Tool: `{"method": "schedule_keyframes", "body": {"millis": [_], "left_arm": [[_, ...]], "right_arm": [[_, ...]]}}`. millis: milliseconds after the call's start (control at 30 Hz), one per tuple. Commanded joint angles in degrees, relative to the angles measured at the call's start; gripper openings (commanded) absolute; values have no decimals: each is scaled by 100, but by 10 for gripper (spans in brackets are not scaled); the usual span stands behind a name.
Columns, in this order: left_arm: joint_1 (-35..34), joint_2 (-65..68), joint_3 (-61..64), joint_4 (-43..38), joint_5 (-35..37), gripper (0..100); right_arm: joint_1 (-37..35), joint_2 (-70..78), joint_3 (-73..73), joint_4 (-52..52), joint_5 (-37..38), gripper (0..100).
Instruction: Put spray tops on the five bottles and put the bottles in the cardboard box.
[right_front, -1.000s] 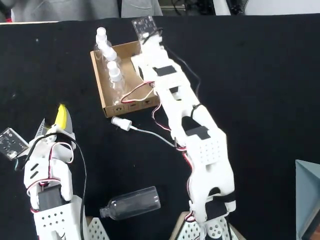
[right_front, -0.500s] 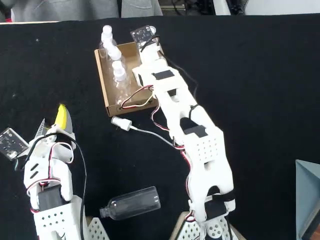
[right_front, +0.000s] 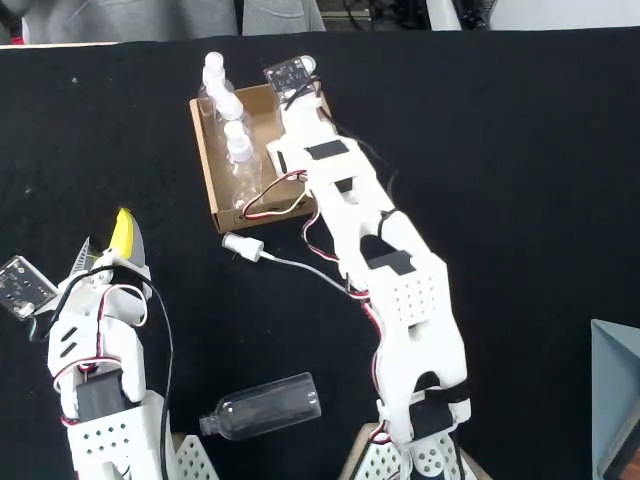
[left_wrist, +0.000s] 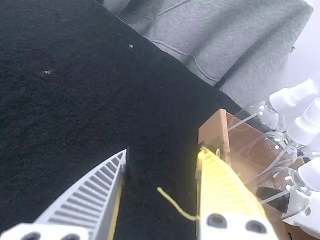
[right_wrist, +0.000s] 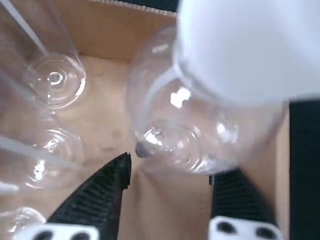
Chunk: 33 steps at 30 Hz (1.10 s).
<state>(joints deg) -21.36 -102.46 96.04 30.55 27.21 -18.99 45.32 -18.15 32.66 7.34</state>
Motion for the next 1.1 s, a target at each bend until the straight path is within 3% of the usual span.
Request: {"method": "schedule_keyframes", "body": {"millis": [0, 1067], "left_arm": [[-40, -79, 136, 18, -44, 206], [-40, -79, 136, 9, -44, 206]], "right_arm": [[185, -673, -154, 273, -26, 210], [220, -2035, -136, 2251, -18, 208]]}}
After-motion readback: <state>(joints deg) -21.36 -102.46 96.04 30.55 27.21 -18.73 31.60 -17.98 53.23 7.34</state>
